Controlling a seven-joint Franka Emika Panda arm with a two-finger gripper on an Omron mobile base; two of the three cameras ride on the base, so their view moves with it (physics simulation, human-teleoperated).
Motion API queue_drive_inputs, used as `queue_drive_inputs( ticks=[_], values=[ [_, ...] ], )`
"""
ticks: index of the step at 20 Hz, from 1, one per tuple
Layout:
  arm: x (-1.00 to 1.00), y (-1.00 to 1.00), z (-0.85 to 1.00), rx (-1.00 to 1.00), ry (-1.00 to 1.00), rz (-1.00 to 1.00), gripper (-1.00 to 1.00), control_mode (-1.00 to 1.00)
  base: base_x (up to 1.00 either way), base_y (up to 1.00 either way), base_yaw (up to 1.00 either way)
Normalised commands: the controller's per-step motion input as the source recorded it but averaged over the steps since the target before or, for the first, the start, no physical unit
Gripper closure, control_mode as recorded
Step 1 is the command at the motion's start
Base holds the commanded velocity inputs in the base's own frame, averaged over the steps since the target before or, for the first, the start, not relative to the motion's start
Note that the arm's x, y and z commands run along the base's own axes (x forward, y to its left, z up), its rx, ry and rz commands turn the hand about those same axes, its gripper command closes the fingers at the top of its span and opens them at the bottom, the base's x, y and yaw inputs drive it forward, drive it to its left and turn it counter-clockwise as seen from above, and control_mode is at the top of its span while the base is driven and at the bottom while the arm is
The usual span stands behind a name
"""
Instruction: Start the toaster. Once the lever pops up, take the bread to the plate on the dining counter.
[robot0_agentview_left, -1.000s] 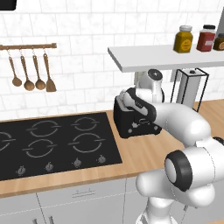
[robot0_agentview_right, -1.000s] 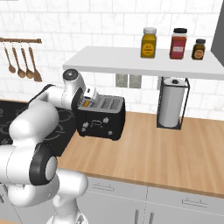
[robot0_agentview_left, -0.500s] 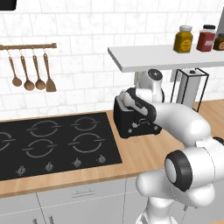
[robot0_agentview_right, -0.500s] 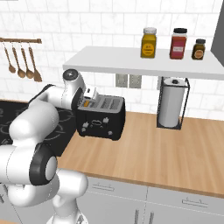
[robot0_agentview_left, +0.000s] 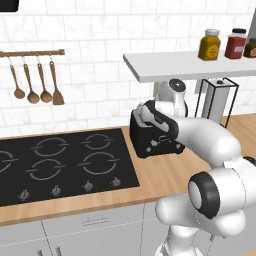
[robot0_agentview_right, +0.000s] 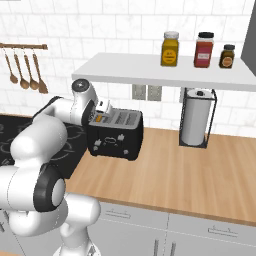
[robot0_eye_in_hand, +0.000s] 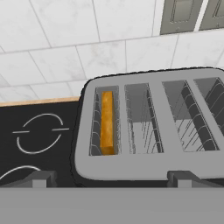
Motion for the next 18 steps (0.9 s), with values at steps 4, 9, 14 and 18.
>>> queue_drive_inputs(
  ticks=[4,9,14,18],
  values=[
    [0.0,0.0,0.0,0.0,0.0,0.0,-1.0,-1.0,0.0,0.0,0.0],
    [0.0,0.0,0.0,0.0,0.0,0.0,-1.0,-1.0,0.0,0.0,0.0],
    [0.0,0.0,0.0,0.0,0.0,0.0,-1.0,-1.0,0.0,0.0,0.0],
    [0.0,0.0,0.0,0.0,0.0,0.0,-1.0,-1.0,0.0,0.0,0.0]
  ],
)
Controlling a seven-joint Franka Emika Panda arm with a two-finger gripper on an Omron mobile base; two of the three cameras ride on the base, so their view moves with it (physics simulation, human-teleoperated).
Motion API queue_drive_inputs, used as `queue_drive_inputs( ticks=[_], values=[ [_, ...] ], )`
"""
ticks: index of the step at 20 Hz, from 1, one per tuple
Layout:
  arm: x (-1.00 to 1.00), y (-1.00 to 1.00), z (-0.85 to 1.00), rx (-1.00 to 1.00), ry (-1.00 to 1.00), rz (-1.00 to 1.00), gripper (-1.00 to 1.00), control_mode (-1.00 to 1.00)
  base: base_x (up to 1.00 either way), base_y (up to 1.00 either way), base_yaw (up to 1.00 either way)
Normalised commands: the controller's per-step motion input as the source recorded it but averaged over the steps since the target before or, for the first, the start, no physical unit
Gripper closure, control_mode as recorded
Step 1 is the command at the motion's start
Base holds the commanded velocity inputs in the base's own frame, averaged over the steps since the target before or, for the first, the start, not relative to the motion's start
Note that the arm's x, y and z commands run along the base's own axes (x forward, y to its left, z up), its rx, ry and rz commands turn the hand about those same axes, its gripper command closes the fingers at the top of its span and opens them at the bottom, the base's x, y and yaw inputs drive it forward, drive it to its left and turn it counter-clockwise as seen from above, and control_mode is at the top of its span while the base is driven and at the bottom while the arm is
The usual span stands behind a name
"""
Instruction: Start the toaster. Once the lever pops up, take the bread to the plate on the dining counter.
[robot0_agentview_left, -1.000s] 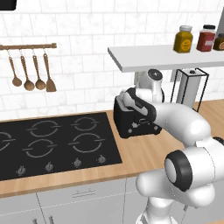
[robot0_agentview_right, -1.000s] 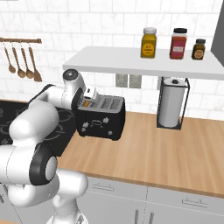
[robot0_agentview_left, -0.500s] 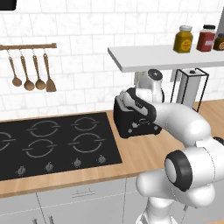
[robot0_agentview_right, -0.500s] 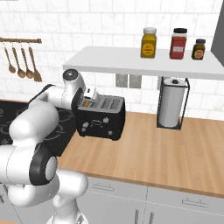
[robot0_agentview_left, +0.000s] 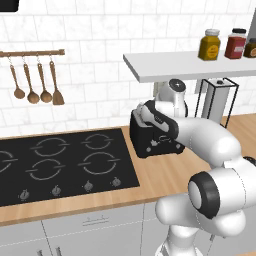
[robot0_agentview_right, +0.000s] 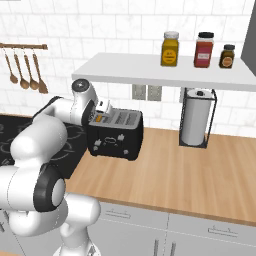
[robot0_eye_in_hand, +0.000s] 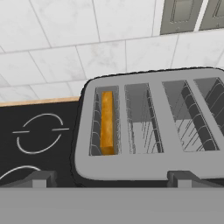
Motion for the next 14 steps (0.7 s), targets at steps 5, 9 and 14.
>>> queue_drive_inputs(
  ticks=[5,9,14],
  values=[
    [0.0,0.0,0.0,0.0,0.0,0.0,-1.0,-1.0,0.0,0.0,0.0],
    [0.0,0.0,0.0,0.0,0.0,0.0,-1.0,-1.0,0.0,0.0,0.0],
    [0.0,0.0,0.0,0.0,0.0,0.0,-1.0,-1.0,0.0,0.0,0.0]
  ],
)
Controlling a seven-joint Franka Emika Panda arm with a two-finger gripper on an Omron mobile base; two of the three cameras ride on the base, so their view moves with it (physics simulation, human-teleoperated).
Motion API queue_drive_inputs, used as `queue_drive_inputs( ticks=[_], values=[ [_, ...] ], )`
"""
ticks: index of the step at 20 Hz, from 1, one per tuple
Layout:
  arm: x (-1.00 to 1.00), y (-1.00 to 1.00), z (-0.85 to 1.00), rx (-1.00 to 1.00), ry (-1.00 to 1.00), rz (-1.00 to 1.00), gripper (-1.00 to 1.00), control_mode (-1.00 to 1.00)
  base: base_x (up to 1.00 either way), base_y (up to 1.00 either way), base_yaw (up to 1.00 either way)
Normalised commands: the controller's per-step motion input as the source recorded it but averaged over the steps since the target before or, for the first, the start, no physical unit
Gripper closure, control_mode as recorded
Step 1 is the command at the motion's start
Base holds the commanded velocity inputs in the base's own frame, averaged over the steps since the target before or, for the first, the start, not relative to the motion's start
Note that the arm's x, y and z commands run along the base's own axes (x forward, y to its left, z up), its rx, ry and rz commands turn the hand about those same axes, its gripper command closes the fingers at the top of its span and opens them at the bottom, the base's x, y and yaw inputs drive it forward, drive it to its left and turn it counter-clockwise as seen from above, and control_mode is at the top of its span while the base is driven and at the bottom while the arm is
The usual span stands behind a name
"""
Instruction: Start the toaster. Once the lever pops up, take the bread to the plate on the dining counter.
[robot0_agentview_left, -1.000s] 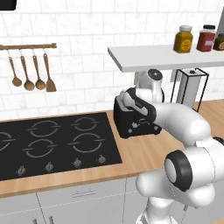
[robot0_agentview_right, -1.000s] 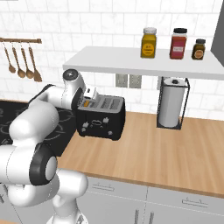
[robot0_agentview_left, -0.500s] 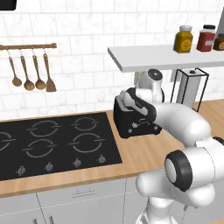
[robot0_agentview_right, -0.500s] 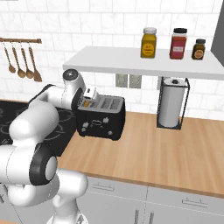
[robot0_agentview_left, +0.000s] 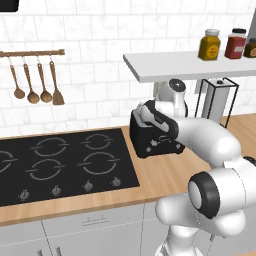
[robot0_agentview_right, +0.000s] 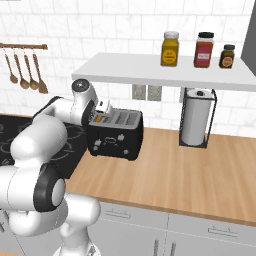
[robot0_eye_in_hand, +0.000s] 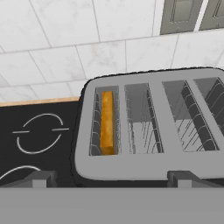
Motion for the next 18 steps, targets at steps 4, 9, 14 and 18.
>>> queue_drive_inputs(
  ticks=[4,9,14,18],
  values=[
    [0.0,0.0,0.0,0.0,0.0,0.0,-1.0,-1.0,0.0,0.0,0.0],
    [0.0,0.0,0.0,0.0,0.0,0.0,-1.0,-1.0,0.0,0.0,0.0],
    [0.0,0.0,0.0,0.0,0.0,0.0,-1.0,-1.0,0.0,0.0,0.0],
    [0.0,0.0,0.0,0.0,0.0,0.0,-1.0,-1.0,0.0,0.0,0.0]
  ],
)
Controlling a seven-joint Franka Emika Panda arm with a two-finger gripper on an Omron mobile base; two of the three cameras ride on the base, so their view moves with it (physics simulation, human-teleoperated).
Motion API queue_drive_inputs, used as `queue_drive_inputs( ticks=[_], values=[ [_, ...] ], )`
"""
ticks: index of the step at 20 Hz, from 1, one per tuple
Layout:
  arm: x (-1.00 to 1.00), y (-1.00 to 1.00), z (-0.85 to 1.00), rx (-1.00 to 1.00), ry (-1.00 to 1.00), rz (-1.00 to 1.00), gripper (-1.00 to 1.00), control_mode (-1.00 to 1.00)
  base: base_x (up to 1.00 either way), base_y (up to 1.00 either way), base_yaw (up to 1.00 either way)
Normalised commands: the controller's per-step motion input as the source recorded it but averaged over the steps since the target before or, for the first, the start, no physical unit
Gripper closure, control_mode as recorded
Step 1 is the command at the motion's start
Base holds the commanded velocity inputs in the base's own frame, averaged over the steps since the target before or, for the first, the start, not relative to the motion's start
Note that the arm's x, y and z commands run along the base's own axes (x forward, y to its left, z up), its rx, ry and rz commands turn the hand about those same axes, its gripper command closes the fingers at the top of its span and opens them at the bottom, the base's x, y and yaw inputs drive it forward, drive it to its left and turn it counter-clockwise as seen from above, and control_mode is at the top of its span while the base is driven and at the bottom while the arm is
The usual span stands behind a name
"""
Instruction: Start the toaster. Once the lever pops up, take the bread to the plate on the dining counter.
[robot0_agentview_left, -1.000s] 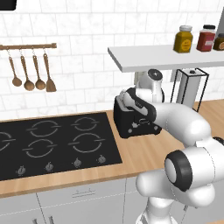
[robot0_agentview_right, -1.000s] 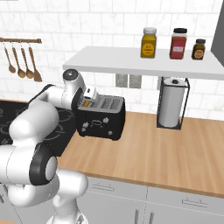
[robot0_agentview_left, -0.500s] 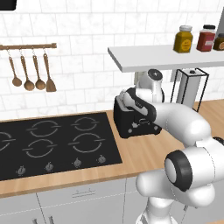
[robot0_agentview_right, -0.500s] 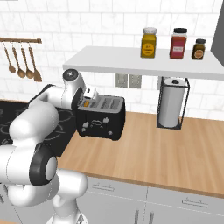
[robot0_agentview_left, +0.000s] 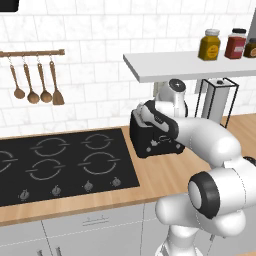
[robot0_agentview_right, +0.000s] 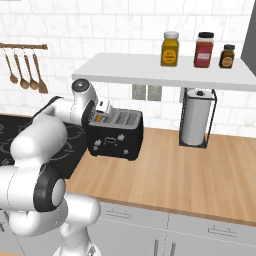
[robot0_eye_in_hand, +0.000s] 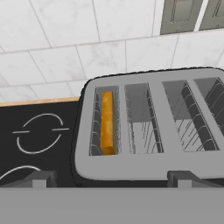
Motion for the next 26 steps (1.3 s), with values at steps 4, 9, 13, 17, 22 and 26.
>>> queue_drive_inputs(
  ticks=[4,9,13,17,22,26],
  values=[
    [0.0,0.0,0.0,0.0,0.0,0.0,-1.0,-1.0,0.0,0.0,0.0],
    [0.0,0.0,0.0,0.0,0.0,0.0,-1.0,-1.0,0.0,0.0,0.0],
    [0.0,0.0,0.0,0.0,0.0,0.0,-1.0,-1.0,0.0,0.0,0.0],
    [0.0,0.0,0.0,0.0,0.0,0.0,-1.0,-1.0,0.0,0.0,0.0],
    [0.0,0.0,0.0,0.0,0.0,0.0,-1.0,-1.0,0.0,0.0,0.0],
    [0.0,0.0,0.0,0.0,0.0,0.0,-1.0,-1.0,0.0,0.0,0.0]
  ],
)
